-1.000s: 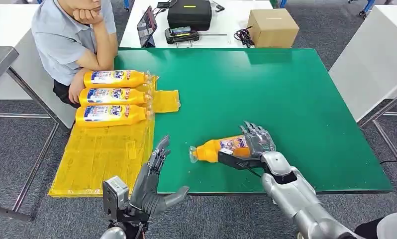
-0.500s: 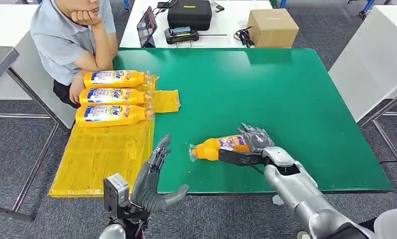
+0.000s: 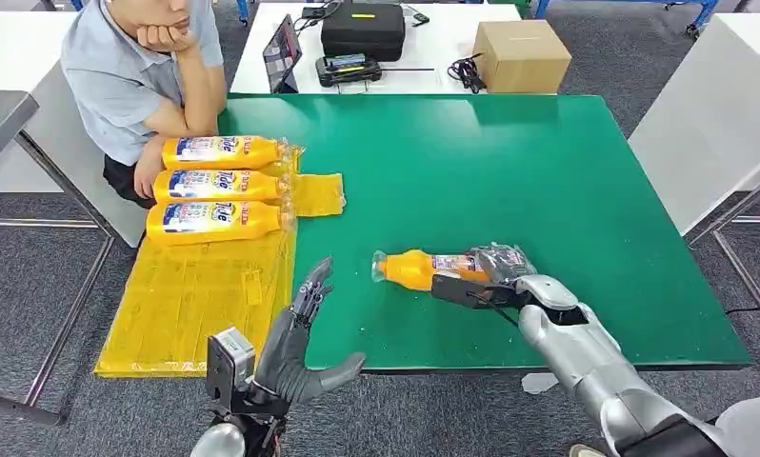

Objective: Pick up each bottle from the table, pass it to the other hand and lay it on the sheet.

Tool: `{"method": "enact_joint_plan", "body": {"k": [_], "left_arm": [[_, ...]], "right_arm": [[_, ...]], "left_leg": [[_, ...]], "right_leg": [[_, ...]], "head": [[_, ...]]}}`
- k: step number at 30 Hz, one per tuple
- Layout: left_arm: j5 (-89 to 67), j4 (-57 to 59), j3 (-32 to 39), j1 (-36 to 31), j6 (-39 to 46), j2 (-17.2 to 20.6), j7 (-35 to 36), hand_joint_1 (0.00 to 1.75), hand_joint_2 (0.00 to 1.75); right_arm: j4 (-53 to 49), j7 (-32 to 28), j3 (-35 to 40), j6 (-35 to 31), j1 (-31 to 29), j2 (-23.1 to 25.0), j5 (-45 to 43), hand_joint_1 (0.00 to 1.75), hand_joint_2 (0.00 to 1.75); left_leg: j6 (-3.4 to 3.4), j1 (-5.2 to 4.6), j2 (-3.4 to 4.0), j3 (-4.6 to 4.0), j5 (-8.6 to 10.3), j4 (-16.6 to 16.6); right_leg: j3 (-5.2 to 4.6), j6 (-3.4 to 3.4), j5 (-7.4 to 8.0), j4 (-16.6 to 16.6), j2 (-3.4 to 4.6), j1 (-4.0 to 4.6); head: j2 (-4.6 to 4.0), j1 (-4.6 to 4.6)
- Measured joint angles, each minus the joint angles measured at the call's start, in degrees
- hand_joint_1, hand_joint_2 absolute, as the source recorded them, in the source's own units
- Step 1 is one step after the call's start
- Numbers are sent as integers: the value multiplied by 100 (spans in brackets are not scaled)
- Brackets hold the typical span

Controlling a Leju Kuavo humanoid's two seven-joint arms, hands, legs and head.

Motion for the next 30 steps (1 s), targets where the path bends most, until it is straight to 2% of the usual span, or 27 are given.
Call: {"method": "enact_joint_plan", "body": {"k": [8, 14, 19, 25, 30], "left_arm": [[168, 72, -39, -58, 370, 2, -221, 0, 175], [746, 199, -39, -76, 702, -98, -216, 0, 175], [2156, 429, 109, 12, 680, -240, -15, 0, 175], [2776, 712, 199, 3, 459, -295, 59, 0, 175], [2887, 881, 210, -59, 409, -302, 83, 0, 175]], "right_arm": [[-105, -538, -179, 33, 119, -90, -1024, 175, 175], [-763, -774, -446, 98, 567, -92, -1907, 175, 175], [-1528, -825, -518, -81, 941, 164, -2287, 175, 175], [-2053, -874, -451, -216, 1036, 591, -2414, 175, 175], [-2232, -919, -328, -260, 1046, 769, -2458, 175, 175]], "left_leg": [[-1, 0, 8, 13, -3, -1], [-1, 1, 11, 10, -4, -1], [-3, 3, 13, -13, -1, -2], [-3, 6, 4, -29, 0, -2], [-3, 2, 3, -36, -1, -1]], "right_leg": [[12, 0, 0, 0, 3, 0], [11, 0, 0, 0, 4, 2], [-12, 0, 0, 2, 4, 4], [-24, 0, -1, 3, 2, 5], [-28, 0, -1, 3, 2, 1]], "head": [[0, -2], [0, -2], [0, -2], [0, -2], [0, 0]]}}
